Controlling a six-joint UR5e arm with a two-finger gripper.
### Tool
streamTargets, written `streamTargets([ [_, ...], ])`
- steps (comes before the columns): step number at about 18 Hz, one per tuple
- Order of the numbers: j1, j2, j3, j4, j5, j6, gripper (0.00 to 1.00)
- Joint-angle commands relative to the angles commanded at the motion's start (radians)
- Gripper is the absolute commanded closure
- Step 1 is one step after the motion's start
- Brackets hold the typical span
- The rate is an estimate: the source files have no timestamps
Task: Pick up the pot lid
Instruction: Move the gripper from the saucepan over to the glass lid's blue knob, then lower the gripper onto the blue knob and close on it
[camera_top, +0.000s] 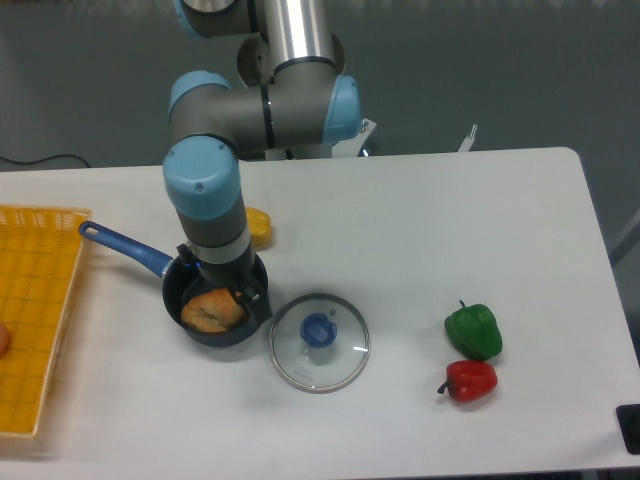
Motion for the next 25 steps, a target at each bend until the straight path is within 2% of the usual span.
streamTargets([
  [3, 0.044, 0.002, -0.002, 0.002, -0.006, -0.003, 0.0],
  [10, 0.087, -0.021, -0.009, 0.023, 0.003, -0.08, 0.0],
  [13, 0.103, -0.035, -0.006, 0.032, 0.002, -0.205, 0.0],
  [16, 0.11, -0.049, -0.003, 0.034, 0.005, -0.201, 0.0],
  [22, 0.14, -0.098, 0.006, 0.038, 0.049, -0.109, 0.0],
  [25, 0.149, -0.135, 0.005, 0.086, 0.051, -0.095, 0.0],
])
